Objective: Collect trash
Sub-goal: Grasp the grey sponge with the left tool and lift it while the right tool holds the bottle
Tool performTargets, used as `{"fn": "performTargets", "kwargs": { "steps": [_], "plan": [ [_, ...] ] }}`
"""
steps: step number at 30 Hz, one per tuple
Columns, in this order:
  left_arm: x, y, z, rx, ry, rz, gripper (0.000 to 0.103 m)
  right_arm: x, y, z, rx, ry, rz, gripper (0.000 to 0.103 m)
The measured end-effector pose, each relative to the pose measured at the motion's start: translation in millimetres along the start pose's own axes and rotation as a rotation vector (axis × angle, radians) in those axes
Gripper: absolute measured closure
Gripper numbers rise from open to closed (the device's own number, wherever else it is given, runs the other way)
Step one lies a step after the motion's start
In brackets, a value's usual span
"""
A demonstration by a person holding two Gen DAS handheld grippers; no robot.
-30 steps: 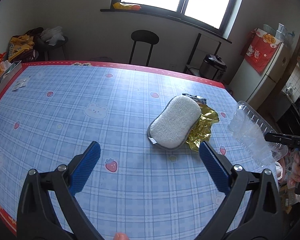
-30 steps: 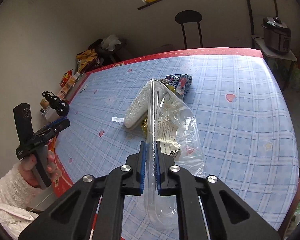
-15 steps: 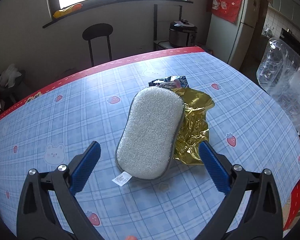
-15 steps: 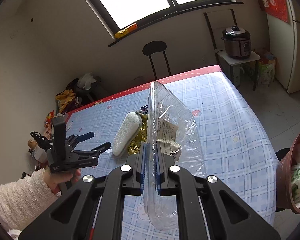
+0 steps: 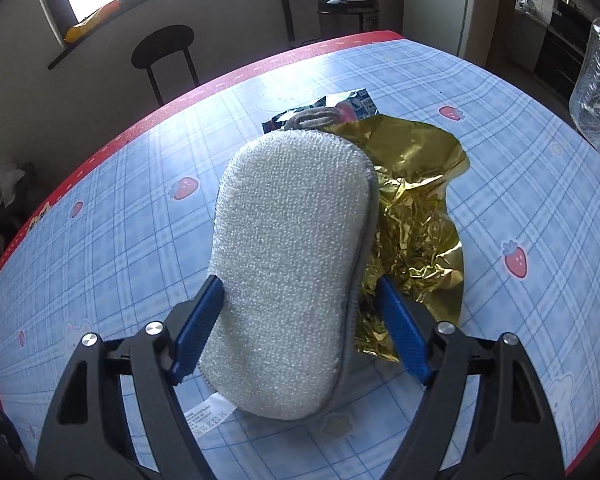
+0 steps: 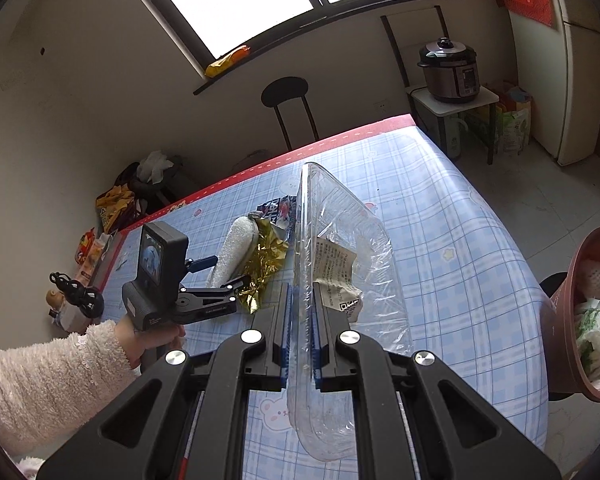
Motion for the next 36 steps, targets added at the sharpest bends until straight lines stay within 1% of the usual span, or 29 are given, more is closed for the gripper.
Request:
{"fn": "performTargets", "kwargs": {
  "steps": [2,3,5,7,8,10,11,13,14,15,21,26,29,32,36],
  "plan": [
    [3,-2,-4,-0.013,0.022,-0.005,0.028,0,-1,0,0.001,0.0,-0.003,0.094],
    [4,-1,-7,-0.021,0.038,-0.003,0.035,0,-1,0,0.002,0.003,-0.004,0.094],
    [5,4,-14,-0.06,0.07,0.006,0.039,0,-1,-1,0.004,0.007,-0.006,0.094],
    [6,15,-21,-0.096,0.082,0.022,0.05,3,1,-4,0.011,0.013,-0.001,0.094],
    [4,22,-23,-0.104,0.08,0.033,0.053,5,3,-6,0.015,0.02,0.004,0.094],
    [2,35,-29,-0.101,0.084,0.056,0.064,9,7,-10,0.023,0.036,0.016,0.094],
    [1,41,-32,-0.108,0.095,0.063,0.066,11,9,-12,0.027,0.044,0.021,0.094],
    [-4,53,-39,-0.132,0.13,0.076,0.079,14,12,-16,0.036,0.056,0.03,0.094],
    [-8,58,-42,-0.139,0.147,0.081,0.081,16,13,-18,0.042,0.06,0.034,0.094],
    [-11,63,-45,-0.146,0.167,0.087,0.083,16,14,-20,0.047,0.063,0.038,0.094],
    [-37,99,-64,-0.166,0.299,0.133,0.083,17,24,-29,0.087,0.086,0.058,0.094],
    [-57,155,-75,-0.164,0.407,0.223,0.083,17,44,-26,0.119,0.09,0.099,0.094],
    [-64,194,-70,-0.155,0.425,0.276,0.083,18,61,-18,0.135,0.082,0.129,0.094],
    [-63,231,-56,-0.126,0.405,0.325,0.083,17,81,-6,0.14,0.074,0.165,0.094],
    [-57,274,-28,-0.138,0.4,0.397,0.083,15,109,22,0.128,0.043,0.212,0.094]
  ]
}}
Point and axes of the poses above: each gripper's, at about its wrist camera, not at the fingertips, and y roughly against the way its jaws point, z to its right, x to its top, the point moved 6 cm from there along -y, roughly the way its jaws point, and after that the axes turned 10 degrees about -z, right-handed, at the moved point
